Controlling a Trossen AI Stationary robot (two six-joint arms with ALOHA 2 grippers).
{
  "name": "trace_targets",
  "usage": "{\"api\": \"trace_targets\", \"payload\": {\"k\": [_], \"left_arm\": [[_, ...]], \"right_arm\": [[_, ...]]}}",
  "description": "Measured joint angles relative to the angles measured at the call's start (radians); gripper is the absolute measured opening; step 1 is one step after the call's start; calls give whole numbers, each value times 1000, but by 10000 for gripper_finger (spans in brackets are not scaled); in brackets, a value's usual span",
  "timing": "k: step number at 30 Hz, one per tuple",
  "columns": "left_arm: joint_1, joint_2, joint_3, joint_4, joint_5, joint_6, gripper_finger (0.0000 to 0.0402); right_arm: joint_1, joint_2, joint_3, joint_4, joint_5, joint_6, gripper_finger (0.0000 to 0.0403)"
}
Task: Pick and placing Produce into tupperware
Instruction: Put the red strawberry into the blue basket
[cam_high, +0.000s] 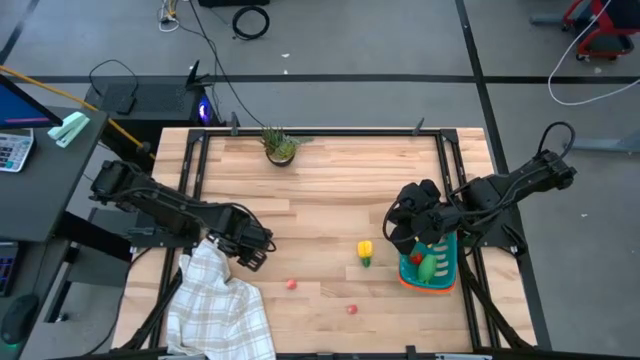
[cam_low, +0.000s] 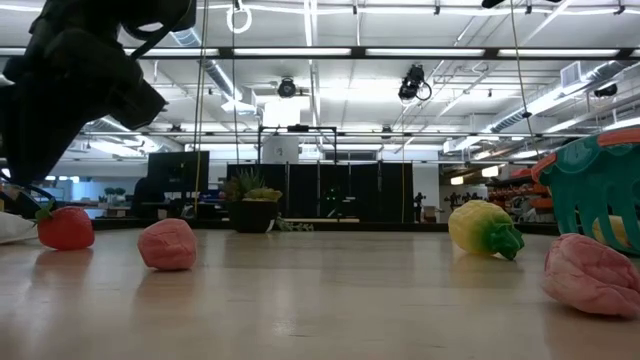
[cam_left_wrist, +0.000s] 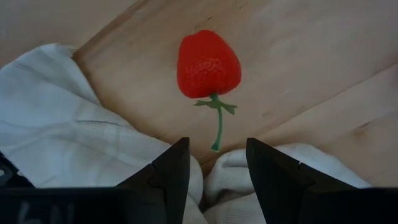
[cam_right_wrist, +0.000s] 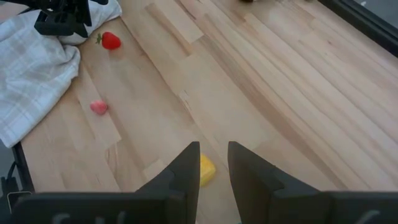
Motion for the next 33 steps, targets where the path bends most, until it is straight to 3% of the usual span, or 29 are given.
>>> {"api": "trace_targets", "payload": {"k": [23,33], "left_arm": [[-19,0,0,4,-16,-52,167],[-48,0,1,3,-76,-54,167]], "right_arm": [[0,0,0,0,0,-9,91],[0,0,0,0,0,-10,91]]}}
